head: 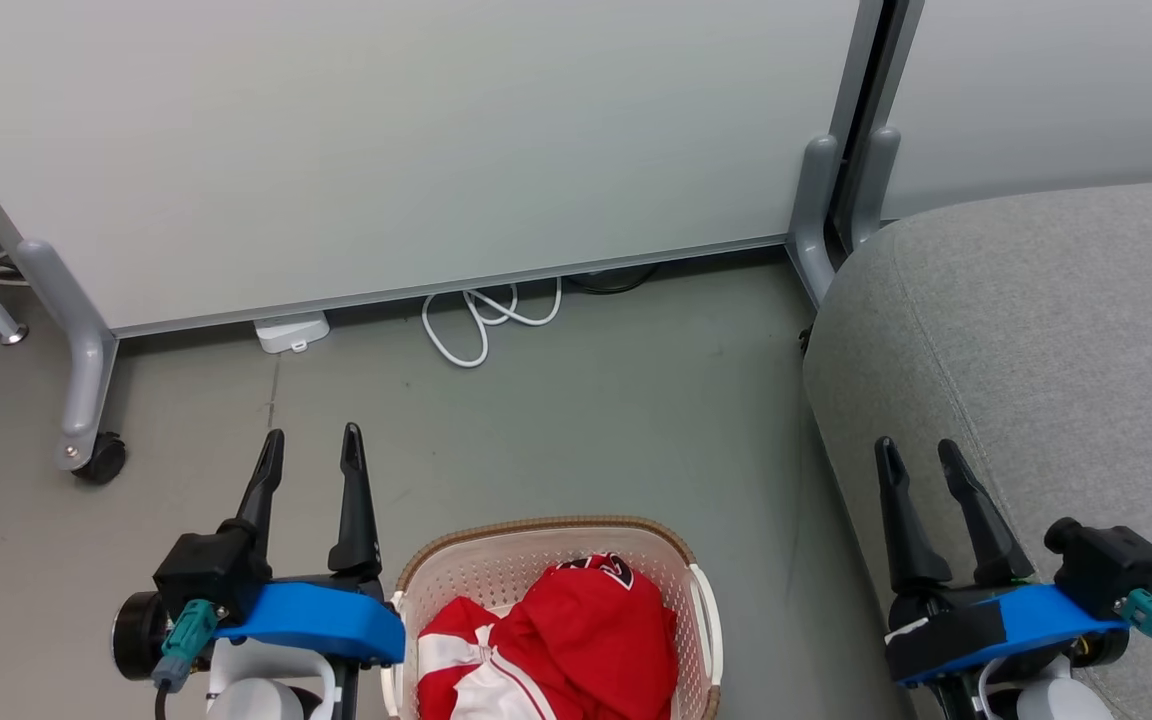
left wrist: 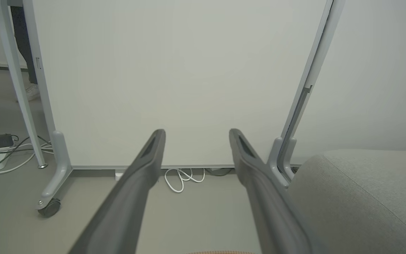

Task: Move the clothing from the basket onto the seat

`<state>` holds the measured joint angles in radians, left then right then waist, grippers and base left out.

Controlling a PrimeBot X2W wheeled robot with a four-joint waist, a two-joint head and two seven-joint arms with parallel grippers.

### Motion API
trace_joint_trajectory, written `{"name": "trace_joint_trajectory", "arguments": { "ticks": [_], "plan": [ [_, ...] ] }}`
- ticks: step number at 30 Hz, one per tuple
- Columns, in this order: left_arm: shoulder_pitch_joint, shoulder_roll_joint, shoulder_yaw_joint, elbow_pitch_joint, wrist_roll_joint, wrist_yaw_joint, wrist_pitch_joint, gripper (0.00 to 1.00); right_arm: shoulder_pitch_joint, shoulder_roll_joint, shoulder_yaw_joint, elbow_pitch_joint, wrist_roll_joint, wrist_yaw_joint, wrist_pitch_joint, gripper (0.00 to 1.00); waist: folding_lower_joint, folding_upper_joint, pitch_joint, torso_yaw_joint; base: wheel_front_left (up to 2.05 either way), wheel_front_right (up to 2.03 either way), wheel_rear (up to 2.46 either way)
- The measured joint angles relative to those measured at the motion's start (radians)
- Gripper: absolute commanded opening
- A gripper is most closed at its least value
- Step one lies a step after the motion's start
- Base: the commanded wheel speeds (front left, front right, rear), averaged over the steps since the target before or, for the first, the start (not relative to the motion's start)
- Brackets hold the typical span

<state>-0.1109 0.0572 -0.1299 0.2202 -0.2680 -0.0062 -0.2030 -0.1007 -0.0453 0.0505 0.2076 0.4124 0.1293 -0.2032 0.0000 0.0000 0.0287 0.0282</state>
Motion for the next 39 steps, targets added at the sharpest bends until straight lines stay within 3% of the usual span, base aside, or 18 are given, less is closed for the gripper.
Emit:
{"name": "trace_joint_trajectory", "arguments": {
  "ticks": [31,39],
  "plan": [
    [-0.008,-0.005,-0.002,0.027,0.187,-0.017,-0.058,1.0,-0.012,-0.002,0.02,0.017,-0.225,0.001,-0.058,1.0,0.0,0.0,-0.002,0.005,0.0,0.0,0.0],
    [-0.008,-0.006,0.007,0.043,0.18,-0.029,-0.059,1.0,-0.013,-0.002,0.021,0.029,-0.233,0.001,-0.058,1.0,0.0,0.0,-0.001,0.003,0.0,0.0,0.0]
  ]
}}
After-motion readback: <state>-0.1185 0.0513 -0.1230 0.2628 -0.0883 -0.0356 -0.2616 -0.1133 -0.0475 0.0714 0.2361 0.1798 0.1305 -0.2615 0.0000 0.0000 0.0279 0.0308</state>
